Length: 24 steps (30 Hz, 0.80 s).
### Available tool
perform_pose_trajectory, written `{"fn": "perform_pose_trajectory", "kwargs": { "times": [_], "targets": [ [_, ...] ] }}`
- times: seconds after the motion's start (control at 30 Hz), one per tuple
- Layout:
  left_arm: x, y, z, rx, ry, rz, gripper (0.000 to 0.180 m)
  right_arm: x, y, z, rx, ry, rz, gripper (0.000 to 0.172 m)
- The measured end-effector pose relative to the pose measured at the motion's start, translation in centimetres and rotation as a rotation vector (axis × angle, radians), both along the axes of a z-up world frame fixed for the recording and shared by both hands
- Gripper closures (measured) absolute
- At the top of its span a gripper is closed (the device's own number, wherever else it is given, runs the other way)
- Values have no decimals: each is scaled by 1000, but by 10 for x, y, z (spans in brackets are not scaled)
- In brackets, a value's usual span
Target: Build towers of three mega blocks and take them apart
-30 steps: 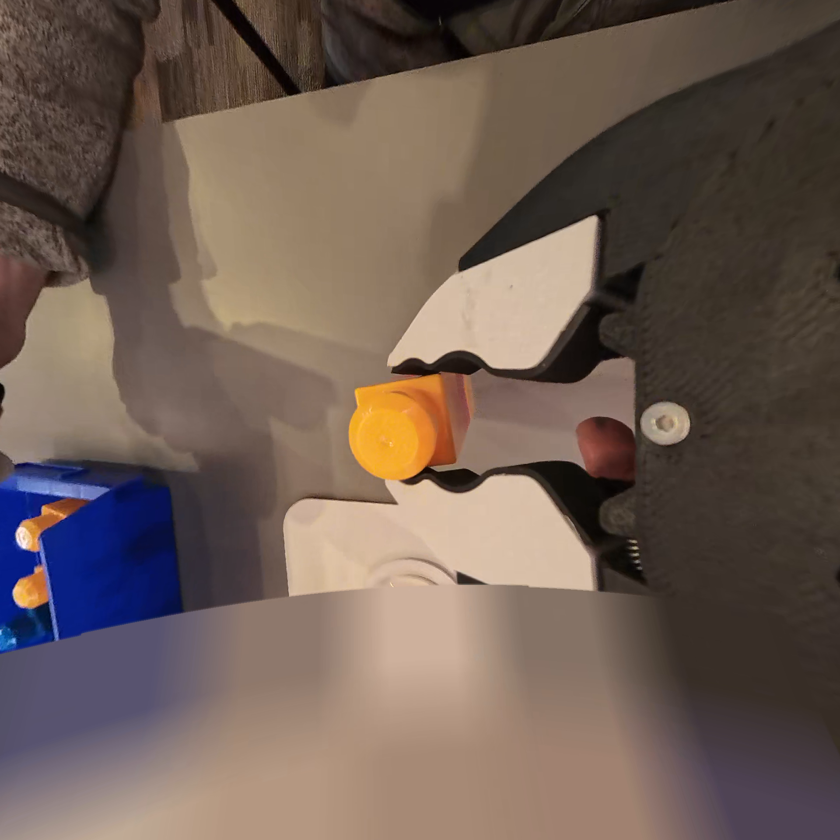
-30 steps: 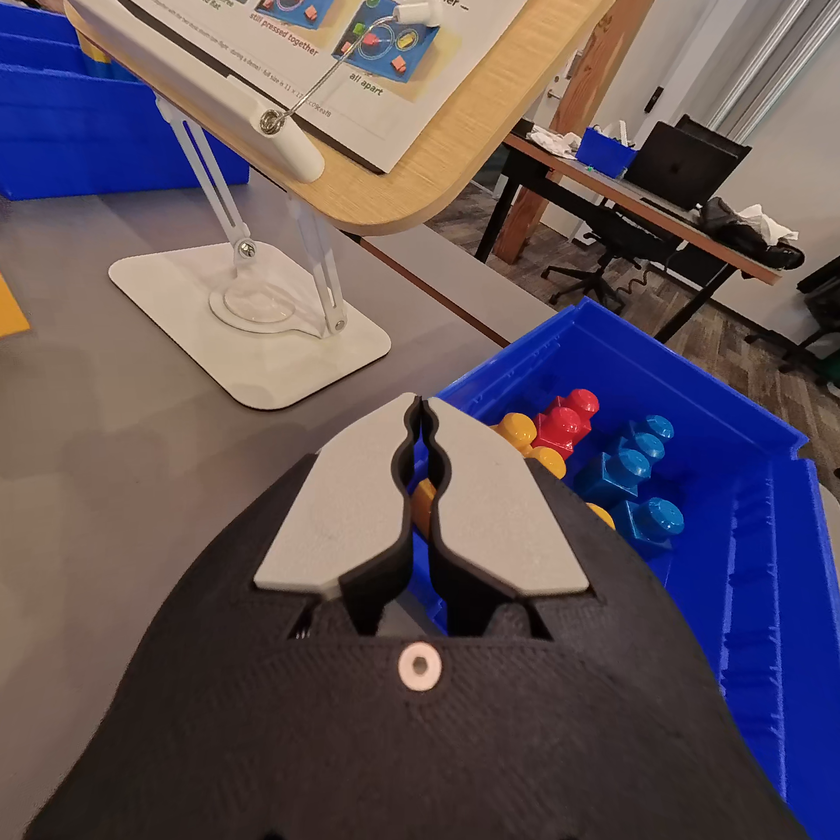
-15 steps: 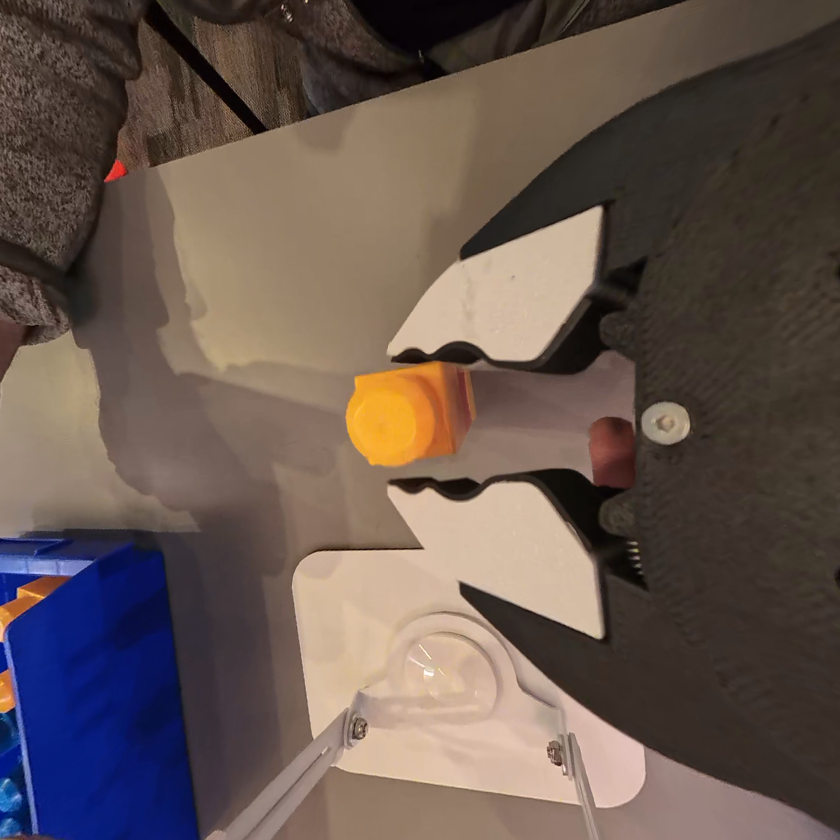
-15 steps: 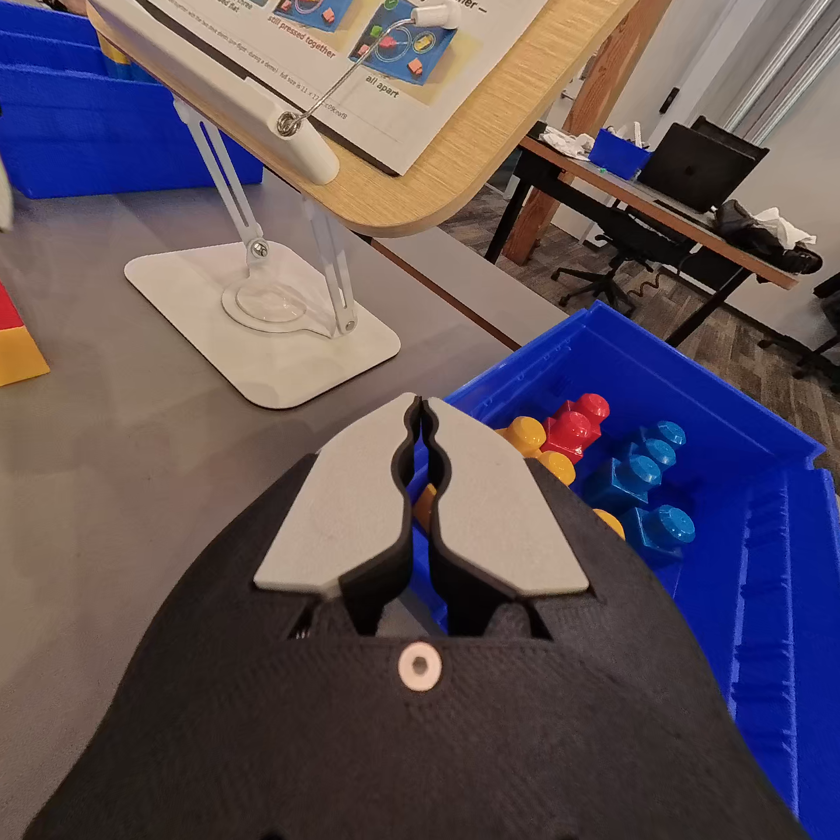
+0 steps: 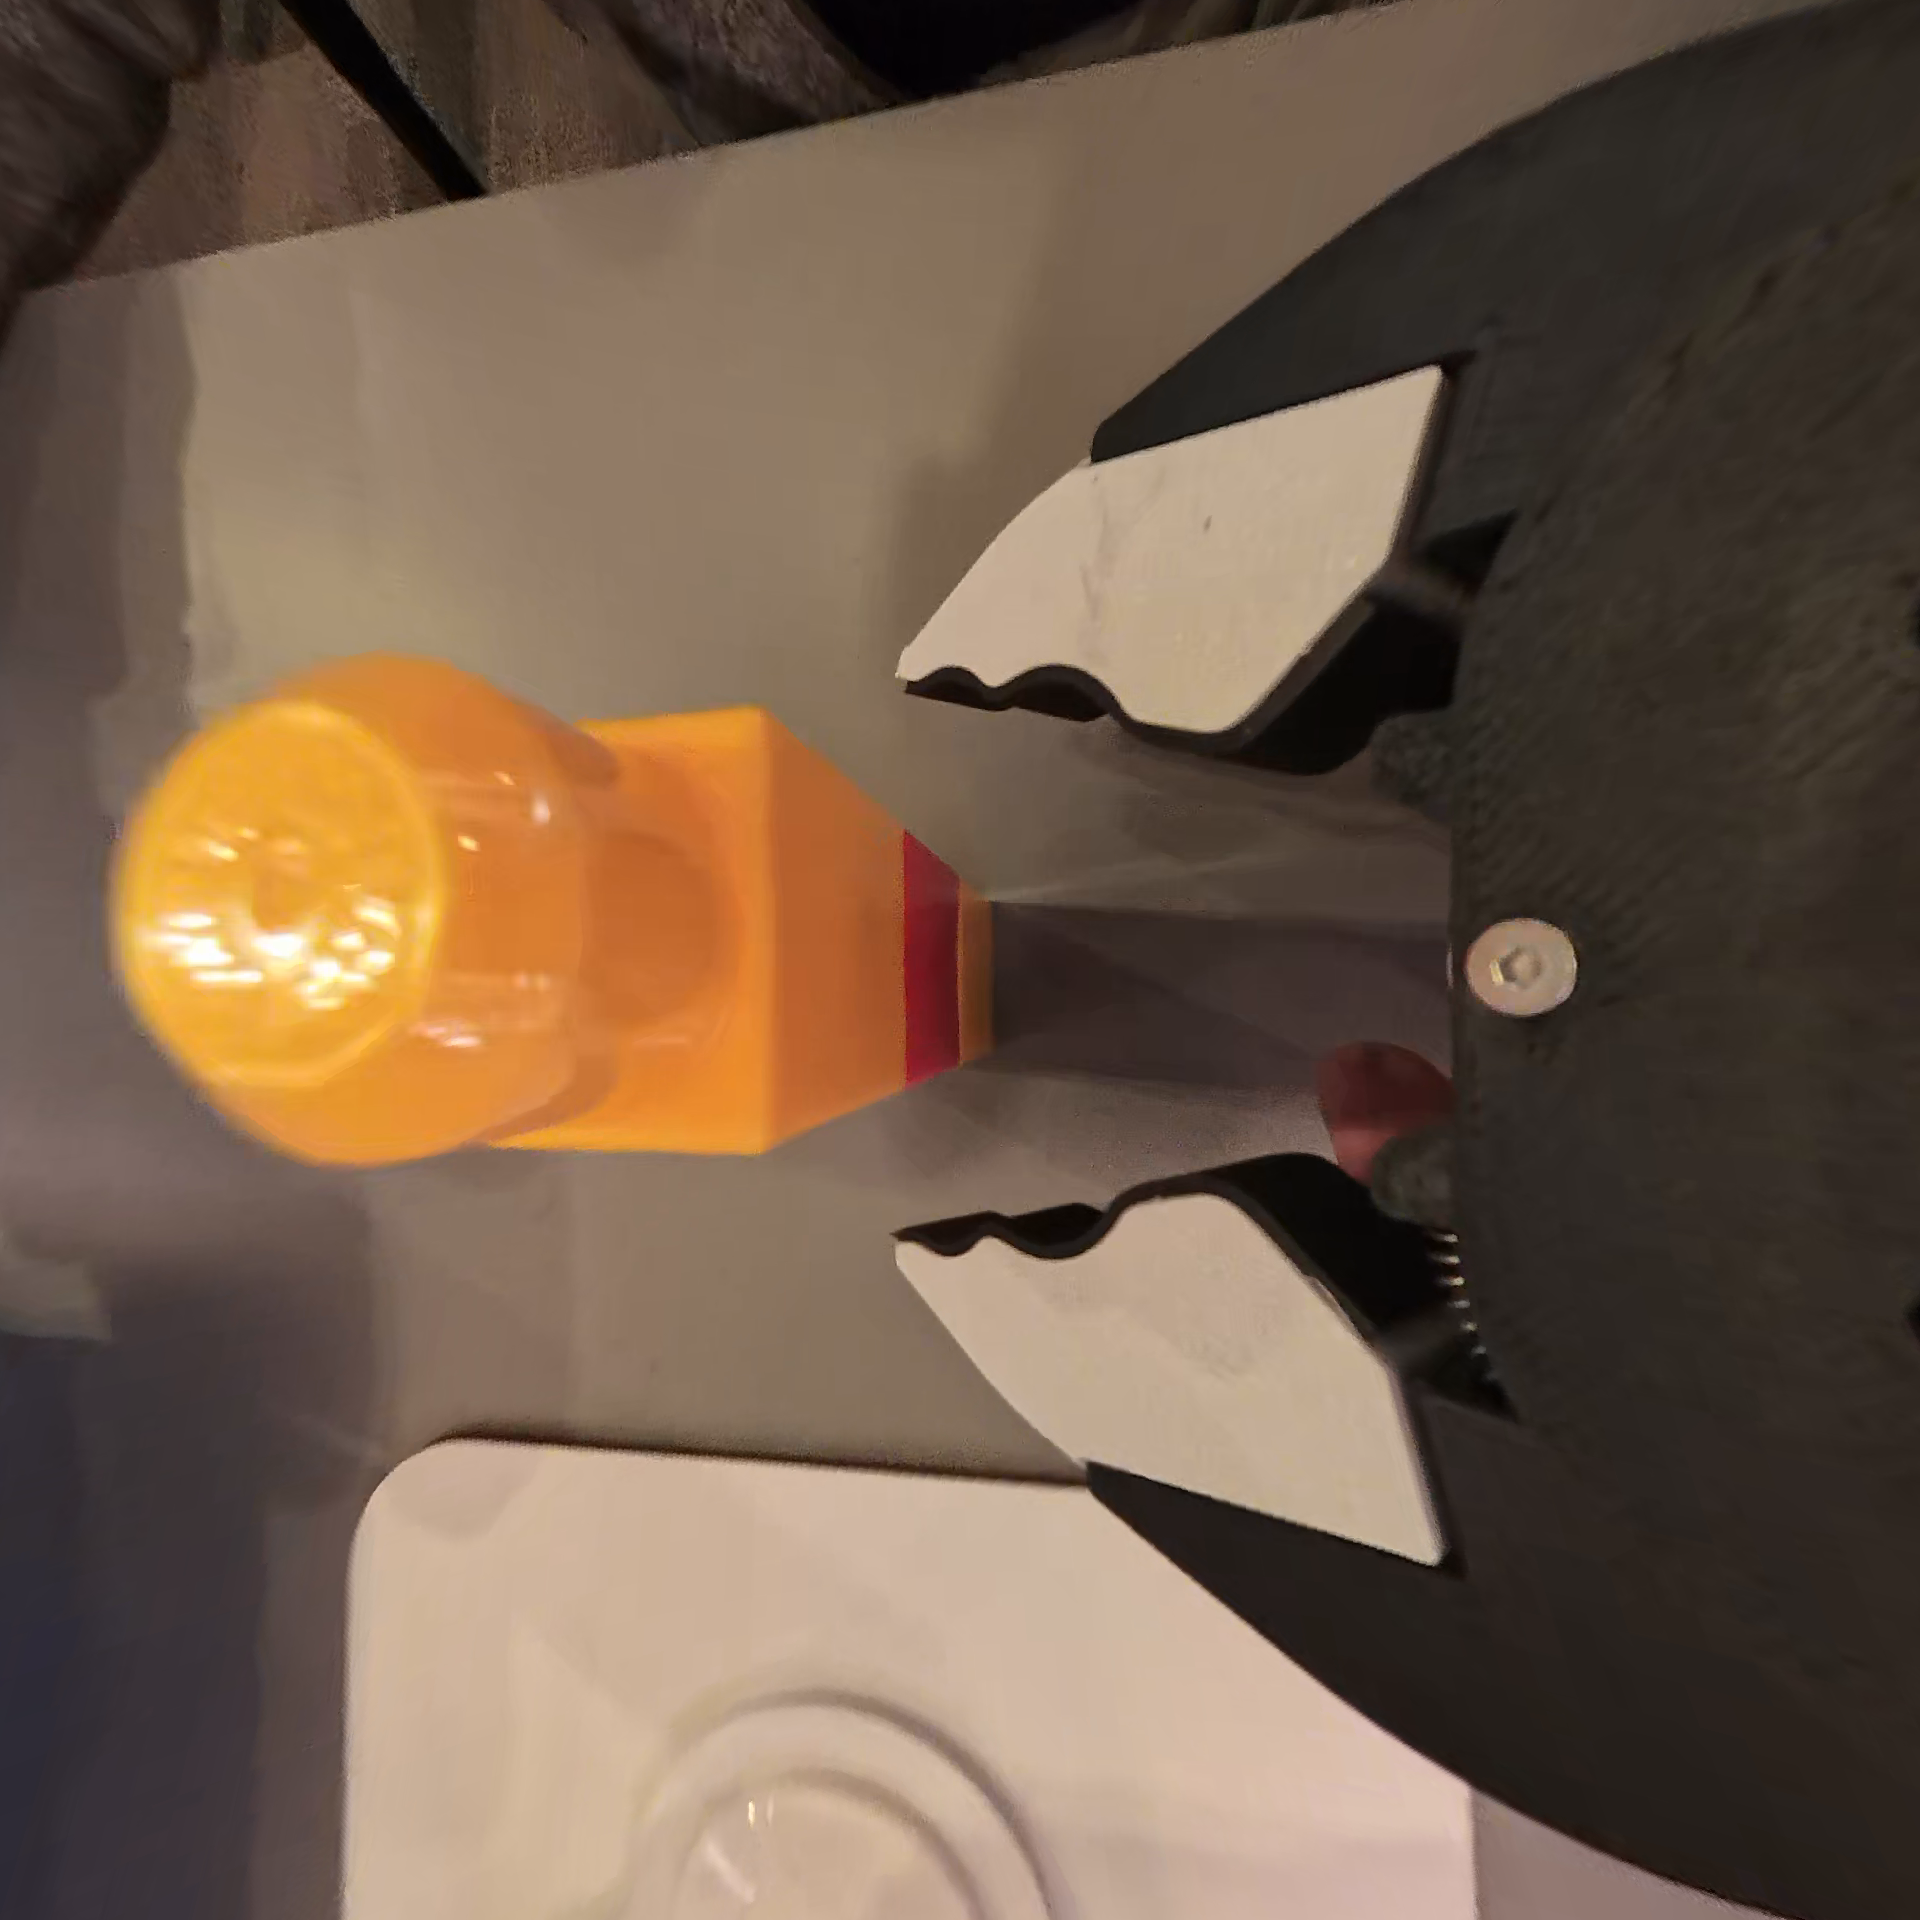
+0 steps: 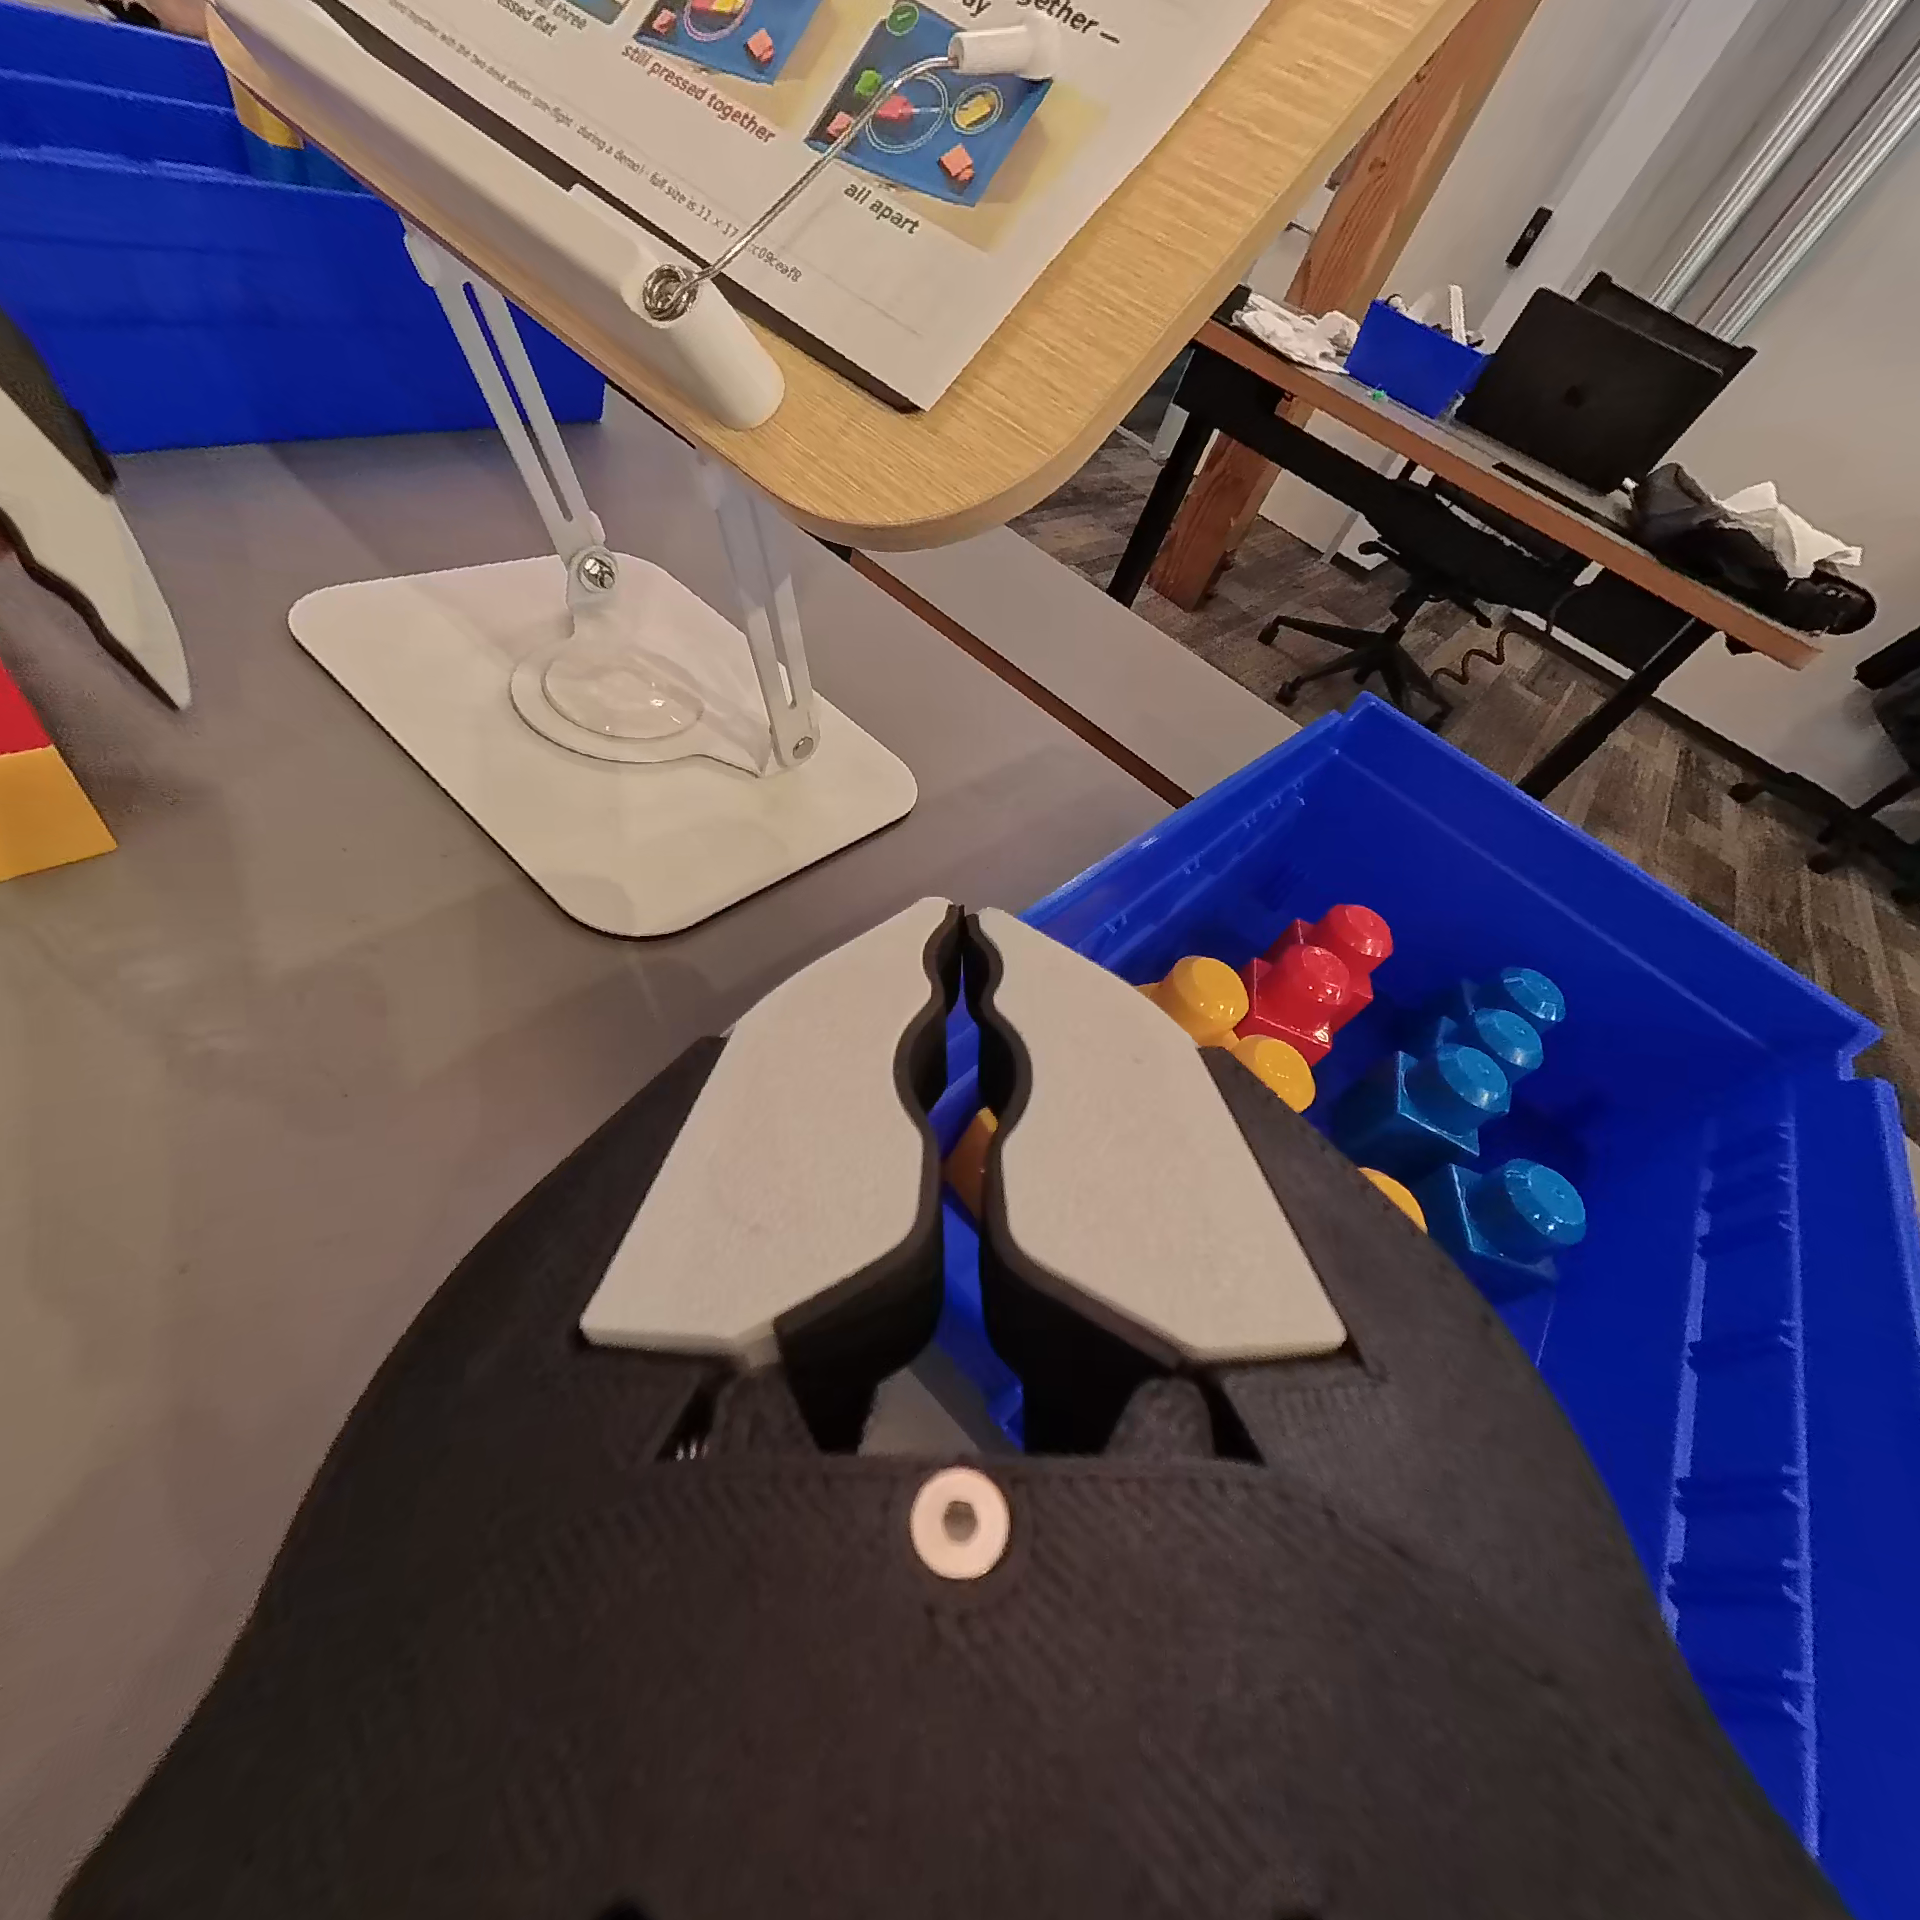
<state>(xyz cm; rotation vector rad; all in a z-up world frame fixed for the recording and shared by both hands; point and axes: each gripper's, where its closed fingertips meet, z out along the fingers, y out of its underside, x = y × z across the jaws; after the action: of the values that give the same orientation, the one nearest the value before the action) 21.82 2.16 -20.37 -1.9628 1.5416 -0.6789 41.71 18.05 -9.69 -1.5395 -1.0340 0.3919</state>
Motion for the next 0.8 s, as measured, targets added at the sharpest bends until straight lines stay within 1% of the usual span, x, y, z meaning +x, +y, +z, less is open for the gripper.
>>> {"fn": "perform_pose_trajectory", "kwargs": {
  "times": [0.03,0.13,0.17,0.23,0.27,0.37,0.4,0.5,0.53,0.57,0.63,0.67,0.73,0.8],
  "targets": [
    [2,1,-6,-1,10,-2,89,0,0,0,0,-1,0,172],
    [7,4,-16,4,8,-3,101,1,0,-1,0,-2,-4,172],
    [8,4,-17,-4,8,-1,107,1,0,0,0,0,-3,172],
    [10,2,-21,-4,8,-13,131,1,0,1,3,3,-1,172],
    [12,4,-21,10,0,-10,140,0,-1,1,6,3,0,172],
    [11,9,-19,58,8,0,140,-4,-6,6,18,19,33,172],
    [11,9,-18,52,7,2,140,-9,-12,11,28,29,61,171],
    [9,12,-7,64,6,12,141,-36,-43,28,43,29,209,172],
    [8,13,-3,72,23,11,141,-49,-54,32,46,23,259,168],
    [5,15,1,91,49,11,141,-63,-65,33,36,13,302,158],
    [0,12,3,74,113,-13,141,-93,-86,31,-16,-4,396,135],
    [-4,17,4,106,158,2,141,-107,-97,29,-38,-13,444,124],
    [-7,20,7,111,211,2,141,-132,-118,25,-75,-51,537,113],
    [-8,22,9,135,248,-4,141,-152,-131,21,-103,-89,589,102]
  ]
}}
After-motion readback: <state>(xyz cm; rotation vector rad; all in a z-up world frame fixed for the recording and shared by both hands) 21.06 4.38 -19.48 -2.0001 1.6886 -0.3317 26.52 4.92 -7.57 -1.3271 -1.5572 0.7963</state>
